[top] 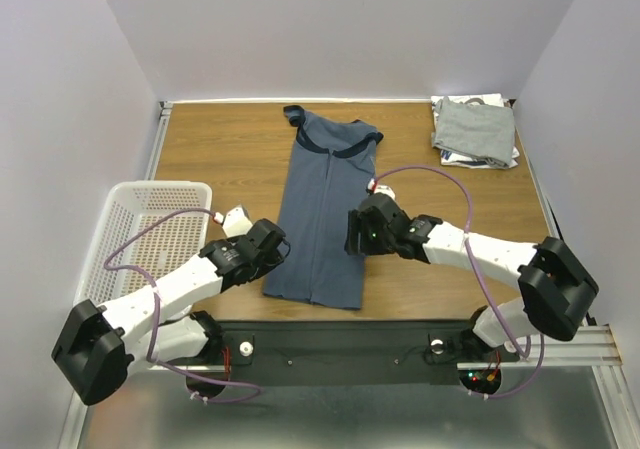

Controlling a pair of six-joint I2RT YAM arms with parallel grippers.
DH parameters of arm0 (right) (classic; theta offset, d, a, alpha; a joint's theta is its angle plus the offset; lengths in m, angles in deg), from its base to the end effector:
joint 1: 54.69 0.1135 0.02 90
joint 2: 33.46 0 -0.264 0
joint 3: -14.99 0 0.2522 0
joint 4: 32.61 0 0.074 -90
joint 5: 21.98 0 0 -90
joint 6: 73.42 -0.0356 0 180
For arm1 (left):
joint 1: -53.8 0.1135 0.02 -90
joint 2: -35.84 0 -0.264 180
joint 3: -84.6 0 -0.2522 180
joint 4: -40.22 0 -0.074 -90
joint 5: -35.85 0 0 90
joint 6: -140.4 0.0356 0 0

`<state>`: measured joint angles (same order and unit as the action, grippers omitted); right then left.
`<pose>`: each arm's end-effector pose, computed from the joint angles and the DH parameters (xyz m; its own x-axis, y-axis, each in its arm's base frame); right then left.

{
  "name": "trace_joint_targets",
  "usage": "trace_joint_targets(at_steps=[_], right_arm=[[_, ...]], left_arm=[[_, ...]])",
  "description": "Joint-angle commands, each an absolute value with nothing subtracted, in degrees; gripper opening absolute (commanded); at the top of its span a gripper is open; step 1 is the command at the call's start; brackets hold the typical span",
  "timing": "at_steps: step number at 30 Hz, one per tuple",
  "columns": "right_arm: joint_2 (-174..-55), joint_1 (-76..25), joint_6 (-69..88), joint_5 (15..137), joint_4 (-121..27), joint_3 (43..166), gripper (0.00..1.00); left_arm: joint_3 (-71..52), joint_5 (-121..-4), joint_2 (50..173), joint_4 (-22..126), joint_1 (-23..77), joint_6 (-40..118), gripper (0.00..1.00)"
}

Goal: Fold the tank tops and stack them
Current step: Fold the tank top

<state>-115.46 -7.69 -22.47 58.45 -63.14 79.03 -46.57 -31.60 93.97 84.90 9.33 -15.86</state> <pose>0.2058 0.2121 0.2155 -0.8036 0.0491 -0.5931 -0.1800 0.9299 0.3208 0.1468 -0.1250 0.2105 -0.6773 -0.5198 -0.5207 -0.3327 0.8476 -0.4134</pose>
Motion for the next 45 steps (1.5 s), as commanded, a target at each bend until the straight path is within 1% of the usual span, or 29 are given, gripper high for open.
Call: trace_joint_targets(at_steps=[1,3,5,10,12,16,20,26,29,33,36,37,39,42,45], right_arm=[[-114.58,-7.41,-25.96,55.36,-62.72,75.43,0.72],[-115.46,-7.32,-26.66,52.47,-62.63,75.16,0.72],[-118.34,-7.41,-25.88,48.53,-62.63,77.08,0.74],[-126.18,-8.37,-22.36,46.75,-62.63,82.97,0.76],[-130.29,-10.21,-21.57,47.36,-62.63,84.99,0.76],[-134.7,-15.13,-18.85,50.17,-62.19,87.8,0.76],[-137.0,-20.48,-16.3,52.72,-62.28,90.09,0.76],[-140.77,-28.66,-12.87,57.89,-62.28,94.48,0.77],[-144.01,-30.08,-11.2,58.96,-62.36,97.56,0.77],[-150.33,-30.7,-10.31,60.71,-64.29,106.5,0.78],[-154.74,-31.05,-9.88,59.67,-67.44,112.14,0.78],[-157.71,-31.05,-9.44,59.32,-68.16,115.9,0.78],[-160.28,-31.4,-8.82,57.65,-69.91,119.61,0.76],[-165.29,-31.75,-7.85,55.81,-73.34,126.21,0.61],[-169.42,-32.19,-6.89,54.31,-75.27,132.43,0.54]], left_arm=[[-50.96,-35.85,93.93,83.78,10.38,-15.52,0.58],[-51.67,-36.65,95.6,81.76,10.46,-15.87,0.58],[-52.46,-37.8,97.61,80.27,10.46,-16.22,0.58],[-54.92,-40.08,98.77,77.63,10.46,-16.66,0.58],[-55.45,-40.52,98.68,76.65,10.46,-16.66,0.57],[-55.8,-41.23,98.07,75.95,10.2,-16.75,0.57],[-55.63,-43.33,98.15,73.24,9.06,-17.18,0.56],[-53.43,-44.57,103.5,69.64,6.25,-18.24,0.56],[-52.56,-44.74,104.39,68.31,5.19,-18.42,0.56],[-52.29,-45.01,105.1,67.34,5.02,-18.33,0.56],[-52.02,-44.74,104.31,68.13,5.02,-18.07,0.56],[-51.94,-44.57,104.05,68.65,4.93,-17.98,0.56],[-51.24,-43.52,102.99,70.23,5.1,-17.45,0.56],[-49.48,-41.85,101.67,72.61,5.19,-15.79,0.56],[-47.19,-39.74,100.62,75.76,5.37,-14.2,0.57]])
